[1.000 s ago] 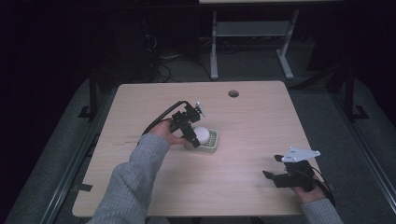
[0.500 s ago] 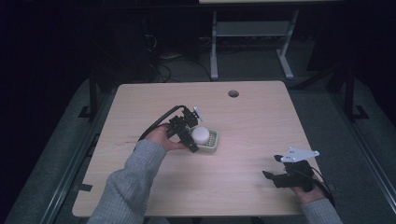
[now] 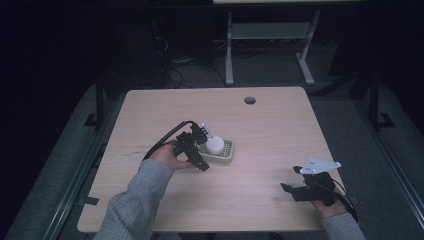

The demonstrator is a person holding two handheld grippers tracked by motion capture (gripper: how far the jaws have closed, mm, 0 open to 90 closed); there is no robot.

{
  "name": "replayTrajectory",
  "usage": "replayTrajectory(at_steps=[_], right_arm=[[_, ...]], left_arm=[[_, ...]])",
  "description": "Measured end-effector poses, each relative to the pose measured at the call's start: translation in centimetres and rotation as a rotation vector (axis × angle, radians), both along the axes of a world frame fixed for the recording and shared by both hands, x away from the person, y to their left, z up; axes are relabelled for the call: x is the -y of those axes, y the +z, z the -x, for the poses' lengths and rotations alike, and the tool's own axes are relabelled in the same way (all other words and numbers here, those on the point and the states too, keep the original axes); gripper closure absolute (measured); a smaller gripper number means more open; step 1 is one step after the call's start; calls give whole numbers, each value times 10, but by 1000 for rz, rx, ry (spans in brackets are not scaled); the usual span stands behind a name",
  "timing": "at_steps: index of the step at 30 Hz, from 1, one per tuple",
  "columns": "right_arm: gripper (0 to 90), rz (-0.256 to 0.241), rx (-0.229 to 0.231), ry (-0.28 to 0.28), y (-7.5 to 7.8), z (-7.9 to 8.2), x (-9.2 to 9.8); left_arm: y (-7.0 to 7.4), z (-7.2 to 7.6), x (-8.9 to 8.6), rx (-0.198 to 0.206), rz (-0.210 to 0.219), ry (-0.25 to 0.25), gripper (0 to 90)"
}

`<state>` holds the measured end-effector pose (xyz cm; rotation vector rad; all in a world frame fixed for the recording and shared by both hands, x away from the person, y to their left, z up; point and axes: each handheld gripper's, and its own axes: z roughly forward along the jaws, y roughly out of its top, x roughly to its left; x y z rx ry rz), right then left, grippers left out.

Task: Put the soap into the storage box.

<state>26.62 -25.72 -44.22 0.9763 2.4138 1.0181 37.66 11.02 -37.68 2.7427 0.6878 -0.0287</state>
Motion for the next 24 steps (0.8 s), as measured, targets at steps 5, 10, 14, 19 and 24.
replayTrajectory(at_steps=[5,10,14,19,24], right_arm=[[242,-1,2,-3,0,0,-1],[242,3,0,-7,0,0,0],[242,-1,-1,-13,0,0,0],[242,-1,2,-15,0,1,1],[242,-1,1,-17,0,1,1]], left_arm=[[-3,8,-5,0,11,7,215],[-5,13,-10,5,8,-1,216],[-8,20,-12,7,20,3,217],[-14,28,-15,7,21,-2,219],[-20,35,-19,5,31,0,219]])
